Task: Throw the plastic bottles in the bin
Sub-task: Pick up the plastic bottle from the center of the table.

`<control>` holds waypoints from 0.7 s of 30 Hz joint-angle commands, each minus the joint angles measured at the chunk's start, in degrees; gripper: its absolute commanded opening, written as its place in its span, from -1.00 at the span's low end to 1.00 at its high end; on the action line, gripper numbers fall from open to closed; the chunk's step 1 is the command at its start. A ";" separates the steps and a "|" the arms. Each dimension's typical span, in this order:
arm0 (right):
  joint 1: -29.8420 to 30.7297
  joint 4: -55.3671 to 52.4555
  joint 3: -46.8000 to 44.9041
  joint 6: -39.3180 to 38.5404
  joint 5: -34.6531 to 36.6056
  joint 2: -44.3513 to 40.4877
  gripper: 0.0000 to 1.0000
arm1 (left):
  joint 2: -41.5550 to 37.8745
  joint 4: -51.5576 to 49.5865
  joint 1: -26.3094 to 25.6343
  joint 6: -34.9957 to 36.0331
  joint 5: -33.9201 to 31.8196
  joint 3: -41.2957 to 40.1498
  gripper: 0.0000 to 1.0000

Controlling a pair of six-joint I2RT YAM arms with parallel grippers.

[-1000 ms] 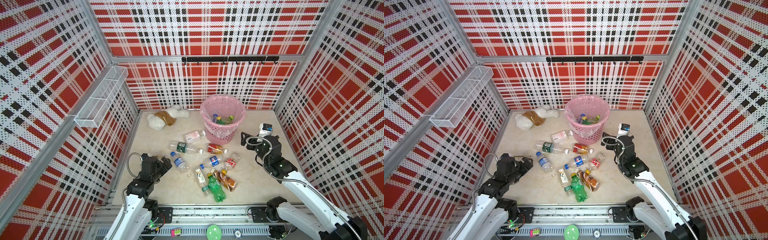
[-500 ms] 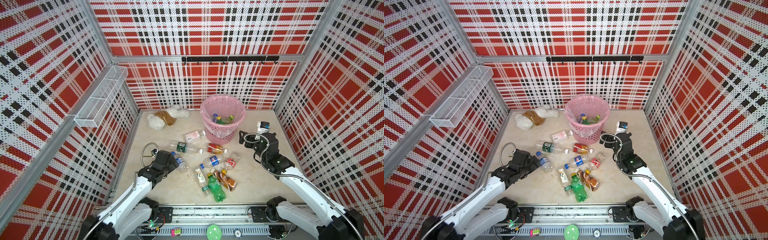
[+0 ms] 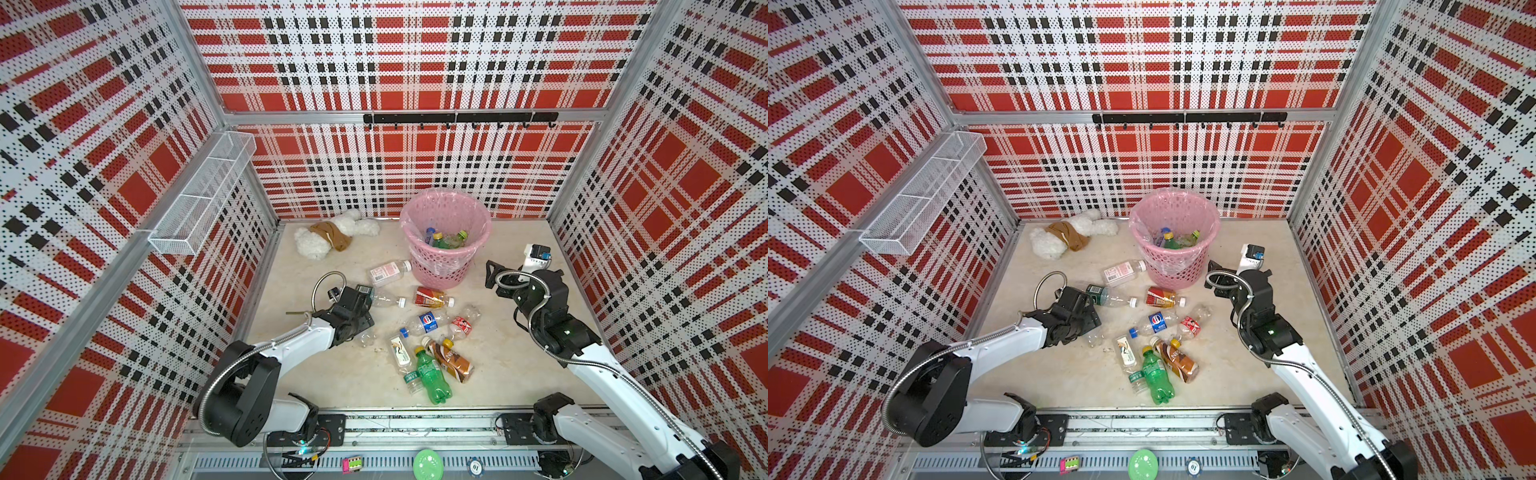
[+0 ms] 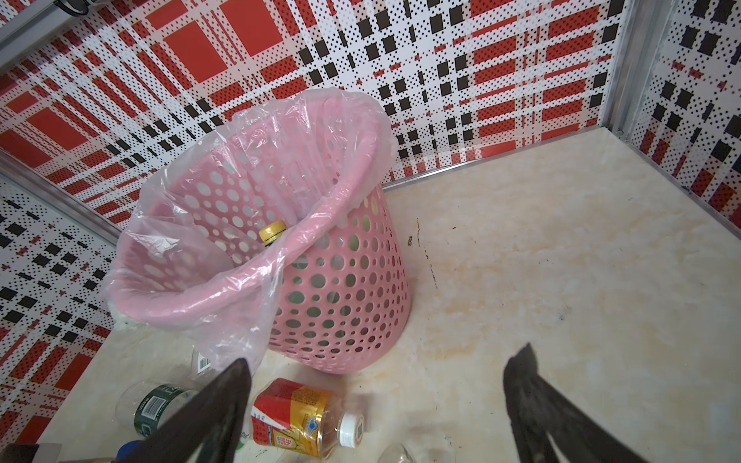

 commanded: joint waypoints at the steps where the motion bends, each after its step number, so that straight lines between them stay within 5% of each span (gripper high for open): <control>1: -0.17 2.08 -0.46 -0.58 0.27 0.26 1.00 | 1.40 1.61 -0.18 0.16 0.34 0.71 0.40; 4: -0.12 2.26 -0.46 -0.48 0.25 0.43 1.00 | 1.11 1.05 0.27 0.25 1.35 0.30 0.09; 8: -0.12 2.52 -0.51 -0.50 0.42 0.47 1.00 | -5.66 -1.97 0.22 -0.85 0.27 -1.88 0.00; 16: -0.52 4.31 -0.04 0.05 -0.90 2.77 1.00 | -42.47 -12.70 1.92 3.43 -0.79 -6.06 0.02; 21: -0.81 5.40 -0.47 0.17 -1.19 3.43 1.00 | -56.65 -17.95 10.65 9.92 3.50 0.17 0.01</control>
